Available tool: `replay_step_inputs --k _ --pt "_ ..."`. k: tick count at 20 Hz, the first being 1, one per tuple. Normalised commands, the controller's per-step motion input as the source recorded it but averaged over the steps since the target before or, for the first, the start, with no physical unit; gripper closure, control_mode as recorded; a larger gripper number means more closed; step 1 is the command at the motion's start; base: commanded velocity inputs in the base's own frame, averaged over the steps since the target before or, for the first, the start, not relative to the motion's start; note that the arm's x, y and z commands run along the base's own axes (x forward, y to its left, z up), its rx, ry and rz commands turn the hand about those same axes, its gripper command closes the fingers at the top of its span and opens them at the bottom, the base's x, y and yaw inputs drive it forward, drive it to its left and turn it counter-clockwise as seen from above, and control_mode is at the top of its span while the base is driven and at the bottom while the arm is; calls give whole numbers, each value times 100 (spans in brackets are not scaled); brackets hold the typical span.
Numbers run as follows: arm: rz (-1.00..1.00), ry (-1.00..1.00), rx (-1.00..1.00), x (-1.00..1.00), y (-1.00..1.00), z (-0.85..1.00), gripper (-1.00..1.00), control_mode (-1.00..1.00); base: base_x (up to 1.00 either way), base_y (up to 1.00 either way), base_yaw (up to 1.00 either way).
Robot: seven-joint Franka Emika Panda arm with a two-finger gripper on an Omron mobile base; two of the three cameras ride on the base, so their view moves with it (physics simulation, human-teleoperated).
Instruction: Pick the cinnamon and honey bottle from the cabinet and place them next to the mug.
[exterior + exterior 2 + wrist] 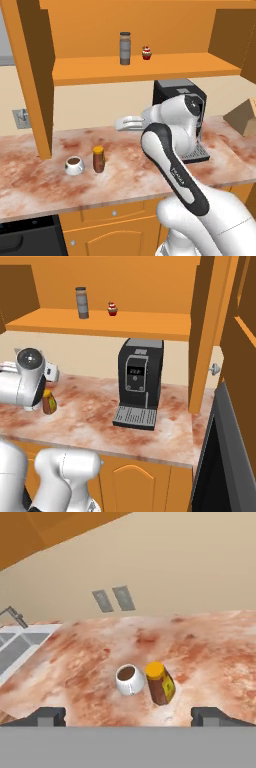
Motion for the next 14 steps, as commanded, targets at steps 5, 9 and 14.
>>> replay_step_inputs --k 5,9,14 --pt "-11 -3 0 -15 -76 50 -100 -100 0 0 0" --pt "-4 -11 0 0 -60 80 -100 -100 0 0 0" --pt "-6 -17 -1 0 -48 83 -100 -100 0 0 0"
